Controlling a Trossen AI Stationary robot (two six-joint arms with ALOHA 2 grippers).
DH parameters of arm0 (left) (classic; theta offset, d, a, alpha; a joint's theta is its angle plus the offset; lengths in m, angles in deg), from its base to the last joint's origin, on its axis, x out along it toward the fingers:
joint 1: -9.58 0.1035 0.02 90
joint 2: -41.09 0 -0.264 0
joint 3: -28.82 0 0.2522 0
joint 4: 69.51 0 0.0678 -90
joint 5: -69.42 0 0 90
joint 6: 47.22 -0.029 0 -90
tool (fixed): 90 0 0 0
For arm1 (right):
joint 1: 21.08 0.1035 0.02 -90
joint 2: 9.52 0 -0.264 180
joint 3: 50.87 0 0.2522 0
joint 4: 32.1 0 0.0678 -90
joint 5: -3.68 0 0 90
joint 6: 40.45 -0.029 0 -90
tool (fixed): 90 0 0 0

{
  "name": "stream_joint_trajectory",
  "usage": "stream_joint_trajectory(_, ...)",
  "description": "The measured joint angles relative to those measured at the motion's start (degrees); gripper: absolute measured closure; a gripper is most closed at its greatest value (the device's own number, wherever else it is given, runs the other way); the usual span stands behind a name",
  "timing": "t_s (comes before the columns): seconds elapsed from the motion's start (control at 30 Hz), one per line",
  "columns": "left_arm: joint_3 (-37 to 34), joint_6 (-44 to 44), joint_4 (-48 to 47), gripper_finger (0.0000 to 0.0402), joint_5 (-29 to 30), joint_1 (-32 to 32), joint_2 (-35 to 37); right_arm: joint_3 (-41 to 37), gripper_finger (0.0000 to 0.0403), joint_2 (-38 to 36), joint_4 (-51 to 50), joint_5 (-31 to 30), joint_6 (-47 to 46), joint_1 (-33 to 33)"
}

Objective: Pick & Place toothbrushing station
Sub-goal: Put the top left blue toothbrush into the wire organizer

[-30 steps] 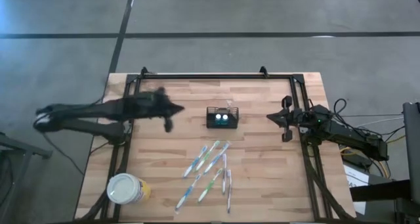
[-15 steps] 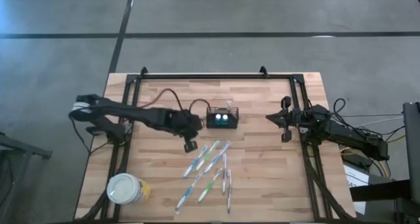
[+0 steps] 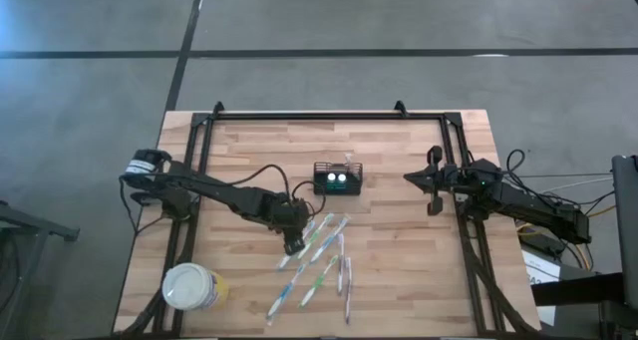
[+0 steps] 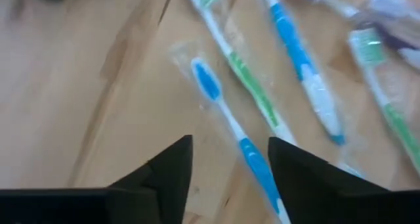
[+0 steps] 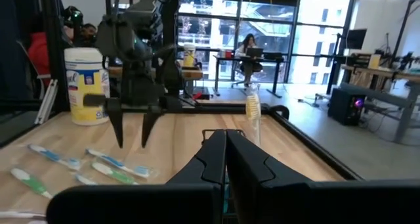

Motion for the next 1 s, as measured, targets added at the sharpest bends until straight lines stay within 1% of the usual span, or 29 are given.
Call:
stream_joint_trajectory(0.07, 0.0, 2.0, 0.7, 0.0180, 0.1, 0.0, -0.8, 0.0, 0.0394, 0.0, -0.1, 0.0, -0.3, 0.0)
stream_joint_trajectory(0.17, 0.3, 3.5, 2.1, 0.0174, 0.7, 0.0, -2.9, 0.0, 0.0394, 0.0, -0.1, 0.0, -0.4, 0.0)
stream_joint_trajectory(0.43, 2.7, 3.3, 2.1, 0.0182, 2.0, 0.0, -8.9, 0.0, 0.0394, 0.1, -0.1, 0.1, -0.5, 0.0)
stream_joint_trajectory(0.57, 4.5, 2.0, 2.6, 0.0184, 2.9, 0.1, -10.5, 0.0, 0.0394, 0.0, -0.1, 0.1, -0.5, 0.0)
stream_joint_trajectory(0.67, 5.6, 1.8, -0.5, 0.0184, 5.5, 0.4, -11.4, 0.0, 0.0394, 0.0, 0.0, 0.2, -0.5, 0.0)
stream_joint_trajectory(0.83, 6.3, 1.5, -7.2, 0.0191, 7.9, 1.1, -11.8, 0.0, 0.0394, 0.0, -0.1, 0.2, -0.8, 0.0)
stream_joint_trajectory(1.0, 5.7, 0.1, -7.5, 0.0205, 8.0, 1.2, -11.5, 0.0, 0.0394, 0.1, -0.1, 0.2, -1.0, 0.0)
